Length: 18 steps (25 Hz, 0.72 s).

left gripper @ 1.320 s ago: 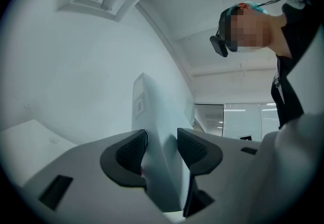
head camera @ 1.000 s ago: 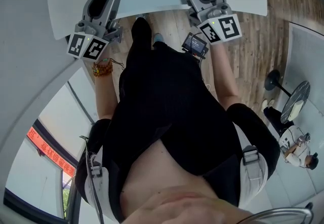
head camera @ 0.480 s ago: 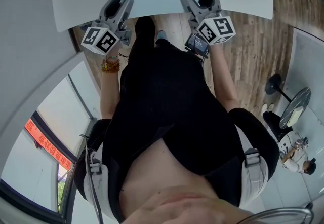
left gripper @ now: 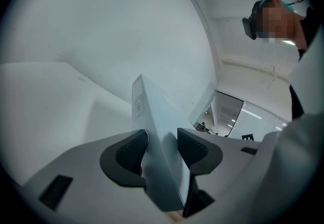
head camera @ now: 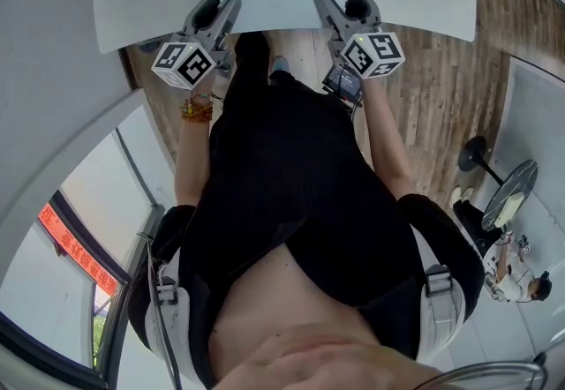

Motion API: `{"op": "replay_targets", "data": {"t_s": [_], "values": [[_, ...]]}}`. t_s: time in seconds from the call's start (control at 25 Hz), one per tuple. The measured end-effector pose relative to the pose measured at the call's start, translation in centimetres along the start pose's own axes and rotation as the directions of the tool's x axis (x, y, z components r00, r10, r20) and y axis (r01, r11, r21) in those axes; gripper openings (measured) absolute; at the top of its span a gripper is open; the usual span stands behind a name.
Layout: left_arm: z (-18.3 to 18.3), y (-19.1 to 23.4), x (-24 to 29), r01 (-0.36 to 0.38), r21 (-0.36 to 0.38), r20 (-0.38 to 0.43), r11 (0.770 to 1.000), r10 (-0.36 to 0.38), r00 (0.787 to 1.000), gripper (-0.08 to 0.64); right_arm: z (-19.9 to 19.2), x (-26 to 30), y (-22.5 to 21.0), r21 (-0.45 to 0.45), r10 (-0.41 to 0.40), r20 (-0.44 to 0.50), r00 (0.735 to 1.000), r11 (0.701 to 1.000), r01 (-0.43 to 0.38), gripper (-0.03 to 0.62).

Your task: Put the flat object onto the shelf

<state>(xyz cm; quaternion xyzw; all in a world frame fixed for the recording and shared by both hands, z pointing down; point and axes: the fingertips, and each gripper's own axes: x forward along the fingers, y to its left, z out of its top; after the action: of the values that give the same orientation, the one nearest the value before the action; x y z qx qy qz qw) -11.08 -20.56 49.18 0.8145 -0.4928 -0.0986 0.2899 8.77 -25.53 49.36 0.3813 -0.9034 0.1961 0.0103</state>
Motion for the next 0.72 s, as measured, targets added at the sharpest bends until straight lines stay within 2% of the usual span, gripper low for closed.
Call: {"op": "replay_targets", "data": {"t_s": [0.24,0.52,0.72], "values": [[-0.1,3.1,2.7,-0.01,-0.019,-0.03,1.0,0.009,0.999,0.202,-1.1,3.1,-2.0,0.031,-0.023,-0.035,0.999,0.999,0.025,0.272],[-0.8,6.5,6.2,-0.025,-0.021,-0.113,0.999,0.023,0.993,0.202,-3.2,6.4,-5.1,0.093,-0.057,-0.101,0.993,0.993,0.066,0.272],[-1.2,8.8,8.0,-0.051,-0.071,-0.172,0.996,0.038,0.984,0.202,-4.2,8.5,-6.6,0.141,-0.072,-0.13,0.989,0.986,0.091,0.272]]}}
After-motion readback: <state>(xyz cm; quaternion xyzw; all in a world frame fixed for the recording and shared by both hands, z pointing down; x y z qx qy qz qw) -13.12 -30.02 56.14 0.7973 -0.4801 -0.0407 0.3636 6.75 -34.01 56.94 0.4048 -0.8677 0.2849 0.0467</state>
